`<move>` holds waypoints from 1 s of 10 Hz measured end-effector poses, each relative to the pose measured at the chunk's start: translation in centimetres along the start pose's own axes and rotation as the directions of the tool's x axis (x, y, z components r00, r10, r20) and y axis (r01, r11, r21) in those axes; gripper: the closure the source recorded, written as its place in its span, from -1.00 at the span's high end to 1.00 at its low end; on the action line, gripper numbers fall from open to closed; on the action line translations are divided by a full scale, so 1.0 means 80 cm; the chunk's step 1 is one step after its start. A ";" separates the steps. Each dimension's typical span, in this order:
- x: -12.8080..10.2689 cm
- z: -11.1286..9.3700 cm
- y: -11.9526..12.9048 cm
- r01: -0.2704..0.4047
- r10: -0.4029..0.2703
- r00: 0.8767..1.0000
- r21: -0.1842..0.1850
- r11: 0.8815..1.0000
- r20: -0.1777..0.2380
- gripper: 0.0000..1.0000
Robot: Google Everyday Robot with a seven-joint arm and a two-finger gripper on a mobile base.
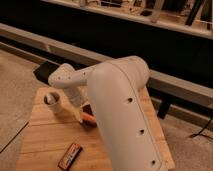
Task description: Place the pepper in the ceramic bowl
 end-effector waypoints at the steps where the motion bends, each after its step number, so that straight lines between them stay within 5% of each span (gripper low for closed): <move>1: -0.003 0.001 -0.001 -0.010 0.010 1.000 0.018 1.000 0.000 0.60; 4: -0.011 0.000 -0.009 -0.062 0.060 0.998 0.089 0.994 0.022 0.60; 10: -0.007 0.006 -0.034 -0.203 0.202 0.979 0.163 0.966 0.019 0.60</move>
